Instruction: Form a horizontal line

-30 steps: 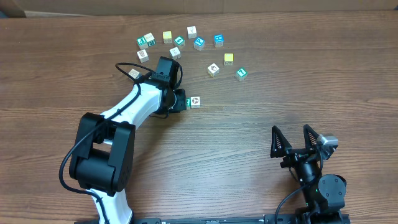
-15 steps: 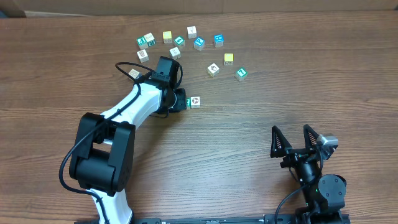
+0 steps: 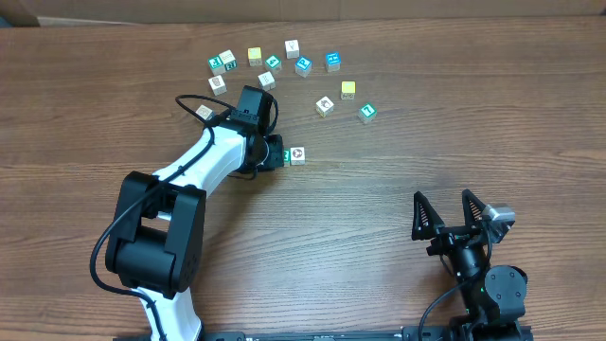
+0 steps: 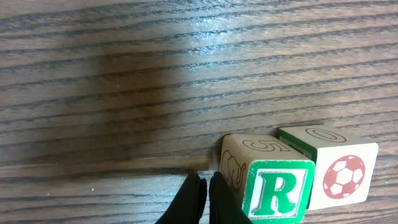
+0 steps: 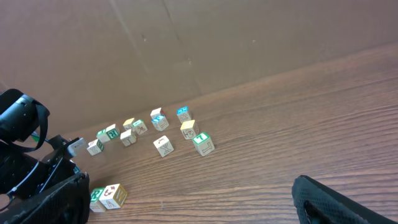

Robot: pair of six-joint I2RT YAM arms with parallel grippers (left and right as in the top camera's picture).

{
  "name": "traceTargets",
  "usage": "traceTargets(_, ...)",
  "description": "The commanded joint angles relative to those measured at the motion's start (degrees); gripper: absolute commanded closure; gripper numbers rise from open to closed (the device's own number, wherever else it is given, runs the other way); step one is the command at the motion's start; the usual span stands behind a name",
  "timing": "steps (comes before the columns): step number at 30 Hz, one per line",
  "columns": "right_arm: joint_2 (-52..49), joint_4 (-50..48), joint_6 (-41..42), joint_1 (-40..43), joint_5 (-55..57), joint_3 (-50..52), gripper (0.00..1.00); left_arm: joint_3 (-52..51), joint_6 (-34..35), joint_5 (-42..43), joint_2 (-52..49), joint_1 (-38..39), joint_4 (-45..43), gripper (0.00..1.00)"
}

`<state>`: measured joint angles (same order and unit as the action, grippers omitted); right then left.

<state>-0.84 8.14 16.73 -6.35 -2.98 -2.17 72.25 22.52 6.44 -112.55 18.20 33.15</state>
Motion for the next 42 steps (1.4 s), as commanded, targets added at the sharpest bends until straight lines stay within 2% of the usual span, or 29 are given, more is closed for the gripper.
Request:
traceTargets(1,0.68,-0.37,0.13,0.37,-0.13,0.20,0.00,1.05,1.07,0.59,-0.48,0.11,-0.17,0.96)
traceTargets(26,0.68,-0.37,0.13,0.37,-0.15,0.20,0.00,1.05,1.05,2.64,-0.48,0.22,-0.07,0.96)
traceTargets(35,0.68,-0.37,0.13,0.37,-0.15,0.20,0.00,1.25,1.05,0.37,-0.33,0.07,0.07,0.96)
traceTargets(38,0.68,-0.37,0.13,0.37,-0.15,0.20,0.00,3.52,1.03,-3.96,0.00,-0.57,3.02,0.96)
traceTargets(42,0.68,-0.37,0.13,0.37,-0.15,0.20,0.00,15.13,-1.97,-5.81,0.00,-2.38,14.58,0.96)
